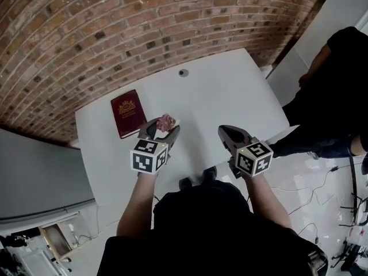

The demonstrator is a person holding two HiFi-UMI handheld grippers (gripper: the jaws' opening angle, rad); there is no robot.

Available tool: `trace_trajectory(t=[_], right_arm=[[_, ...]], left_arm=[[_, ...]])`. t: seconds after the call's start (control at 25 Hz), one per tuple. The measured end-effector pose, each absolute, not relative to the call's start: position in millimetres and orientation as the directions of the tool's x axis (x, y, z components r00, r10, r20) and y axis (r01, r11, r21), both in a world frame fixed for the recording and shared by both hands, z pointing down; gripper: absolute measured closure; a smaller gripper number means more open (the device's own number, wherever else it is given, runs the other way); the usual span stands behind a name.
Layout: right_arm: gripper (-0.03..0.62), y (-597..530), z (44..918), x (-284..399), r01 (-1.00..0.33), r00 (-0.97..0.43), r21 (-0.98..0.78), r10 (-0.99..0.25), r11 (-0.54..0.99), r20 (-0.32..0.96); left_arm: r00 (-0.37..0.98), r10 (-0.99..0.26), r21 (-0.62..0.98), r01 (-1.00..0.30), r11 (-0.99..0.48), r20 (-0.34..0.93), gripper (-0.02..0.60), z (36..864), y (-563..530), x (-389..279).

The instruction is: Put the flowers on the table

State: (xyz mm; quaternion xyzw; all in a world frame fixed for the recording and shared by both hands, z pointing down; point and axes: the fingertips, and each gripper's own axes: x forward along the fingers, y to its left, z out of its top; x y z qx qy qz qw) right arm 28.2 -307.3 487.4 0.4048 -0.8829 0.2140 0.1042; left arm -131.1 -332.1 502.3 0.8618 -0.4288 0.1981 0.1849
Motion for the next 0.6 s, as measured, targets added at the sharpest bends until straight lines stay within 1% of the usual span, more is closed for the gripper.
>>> trace_trajectory(t=[0.28,0.6], right_arm=[[0.582,-335,504,40,-0.746,-0.666,-0.321,-0.643,0.583,0.378],[0.582,-367,531,52,-0.746,-0.666,-0.337,-0.625,0.574,0.407]], left_arm=[[0.553,-0.635,0.141,-0.803,-0.579,0.539,0.310,519,-368,-107],[0.554,-0.582,0.156,-0.790,-0.592,0.596,0.309,559,-411,-86]])
